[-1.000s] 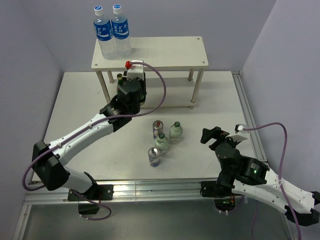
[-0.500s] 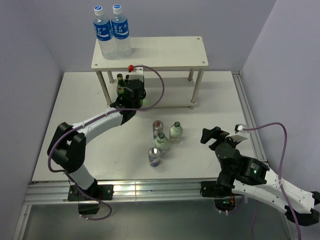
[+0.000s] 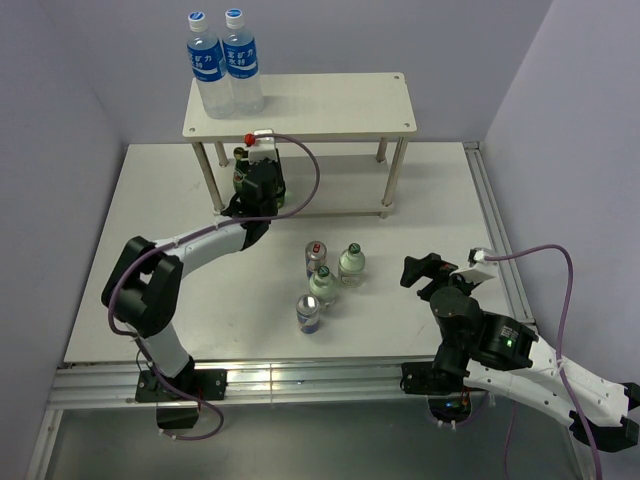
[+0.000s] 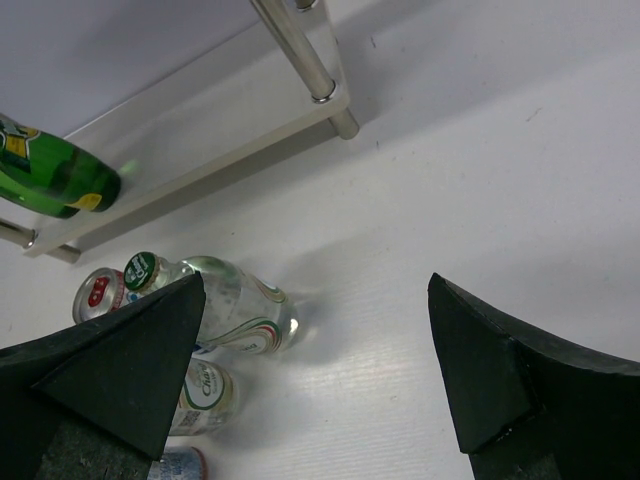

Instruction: Place and organize the beverage onto the shelf

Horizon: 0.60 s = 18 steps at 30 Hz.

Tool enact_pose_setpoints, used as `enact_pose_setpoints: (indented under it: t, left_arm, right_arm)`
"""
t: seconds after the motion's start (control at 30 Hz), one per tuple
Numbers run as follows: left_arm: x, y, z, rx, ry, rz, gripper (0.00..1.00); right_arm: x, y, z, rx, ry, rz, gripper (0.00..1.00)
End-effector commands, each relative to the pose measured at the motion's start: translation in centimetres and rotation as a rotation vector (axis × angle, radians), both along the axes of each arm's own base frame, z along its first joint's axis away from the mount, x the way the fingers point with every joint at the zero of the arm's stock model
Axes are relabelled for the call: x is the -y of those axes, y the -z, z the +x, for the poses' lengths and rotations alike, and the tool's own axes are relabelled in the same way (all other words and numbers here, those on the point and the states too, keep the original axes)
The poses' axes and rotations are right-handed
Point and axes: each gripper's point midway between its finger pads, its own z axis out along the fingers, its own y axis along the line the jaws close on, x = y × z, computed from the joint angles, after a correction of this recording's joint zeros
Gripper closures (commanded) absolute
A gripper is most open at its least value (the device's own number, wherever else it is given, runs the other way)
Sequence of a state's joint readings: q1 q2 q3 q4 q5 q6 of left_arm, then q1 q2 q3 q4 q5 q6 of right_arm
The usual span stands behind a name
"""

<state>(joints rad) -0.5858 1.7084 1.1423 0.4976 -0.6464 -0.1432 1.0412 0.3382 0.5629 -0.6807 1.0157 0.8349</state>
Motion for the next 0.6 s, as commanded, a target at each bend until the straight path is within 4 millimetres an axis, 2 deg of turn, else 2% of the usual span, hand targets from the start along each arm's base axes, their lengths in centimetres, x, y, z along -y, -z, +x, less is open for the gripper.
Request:
enact_pose_setpoints:
  t: [0.0, 0.2, 0.27, 0.4, 0.43, 0.57]
  left_arm:
    - [-0.6, -6.5, 0.9, 0.214, -0.039, -0.151, 1.0]
    - [-0.2, -4.9, 1.9, 0.176, -0.052, -0.131, 0.99]
    - [-0.1, -4.0, 2.2, 0.15, -0.05, -0.109, 0.93]
    - [0.5, -3.0, 2.3, 0.123, -0.025, -0.087, 0.64]
    - [0.7, -2.9, 2.4, 0.119, -0.018, -0.085, 0.53]
    - [0.9, -1.9, 2.5, 0.086, -0.008, -0.06, 0.36]
  right_arm:
    - [-0.2, -0.3, 0.2, 0.016, 0.009, 0.003, 0.01]
    - [-0.2, -0.3, 0.3, 0.016, 0.011, 0.004, 0.0]
    - [-0.1, -0.4, 0.3, 0.017, 0.011, 0.005, 0.01]
    - [-0.1, -0.4, 0.2, 0.02, 0.011, 0.008, 0.01]
    - [-0.1, -0.4, 0.2, 0.02, 0.011, 0.008, 0.0]
    - [-0.1, -0.4, 0.2, 0.021, 0.009, 0.012, 0.0]
